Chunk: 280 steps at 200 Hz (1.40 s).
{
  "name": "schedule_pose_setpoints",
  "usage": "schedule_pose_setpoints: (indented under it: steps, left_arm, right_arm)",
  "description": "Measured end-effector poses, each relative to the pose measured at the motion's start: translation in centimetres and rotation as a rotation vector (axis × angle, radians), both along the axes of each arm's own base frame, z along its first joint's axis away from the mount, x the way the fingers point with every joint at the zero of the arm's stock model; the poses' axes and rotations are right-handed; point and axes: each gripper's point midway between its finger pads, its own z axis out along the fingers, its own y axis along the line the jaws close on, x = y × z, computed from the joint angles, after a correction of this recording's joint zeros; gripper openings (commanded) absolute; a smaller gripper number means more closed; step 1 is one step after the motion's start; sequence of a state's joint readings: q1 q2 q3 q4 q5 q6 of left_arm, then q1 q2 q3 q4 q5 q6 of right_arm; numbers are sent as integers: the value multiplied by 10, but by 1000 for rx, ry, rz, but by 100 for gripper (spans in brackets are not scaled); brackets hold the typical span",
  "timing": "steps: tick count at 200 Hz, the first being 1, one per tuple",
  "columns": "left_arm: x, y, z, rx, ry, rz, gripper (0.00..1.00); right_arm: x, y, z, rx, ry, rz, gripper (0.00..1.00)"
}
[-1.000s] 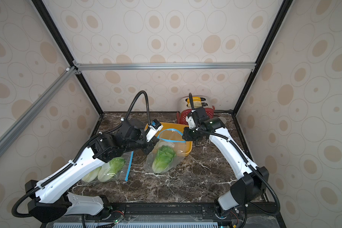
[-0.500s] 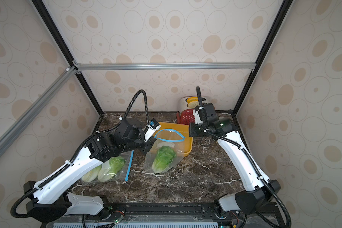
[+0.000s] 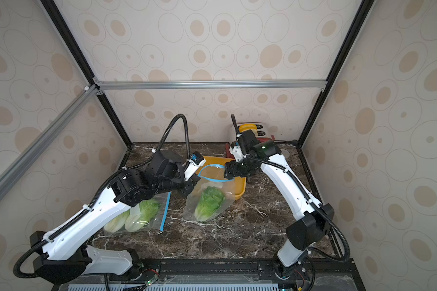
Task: Put the chinese cabbages into a zipper bag and zip it
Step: Pick up the zipper food storage bag at the center of the board.
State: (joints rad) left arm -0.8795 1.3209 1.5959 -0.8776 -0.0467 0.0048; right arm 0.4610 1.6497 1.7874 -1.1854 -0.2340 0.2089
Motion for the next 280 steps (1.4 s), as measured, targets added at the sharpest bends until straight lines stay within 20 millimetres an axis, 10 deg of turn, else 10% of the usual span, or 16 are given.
schedule_pose_setpoints:
  steps: [65,126,192,227,280]
  left_arm:
    - [1,1,0,3,-3,5,0]
    - [2,2,0,9,-9,15,0]
    - [-1,9,-3,36,23,36,12]
    - [-4,11,-6,17,32,38,38]
    - [-15,42,-18,-54,6,73,50]
  right_arm:
    - [8,2,-34,-61,81,22,42]
    - [19,-8,-18,-86,-3,-53,0]
    - [10,-34,48,-72,-204,-164,0]
    - [12,-41,47,-82,-207,-202,0]
    - [10,-50,43,-99,-204,-232,1]
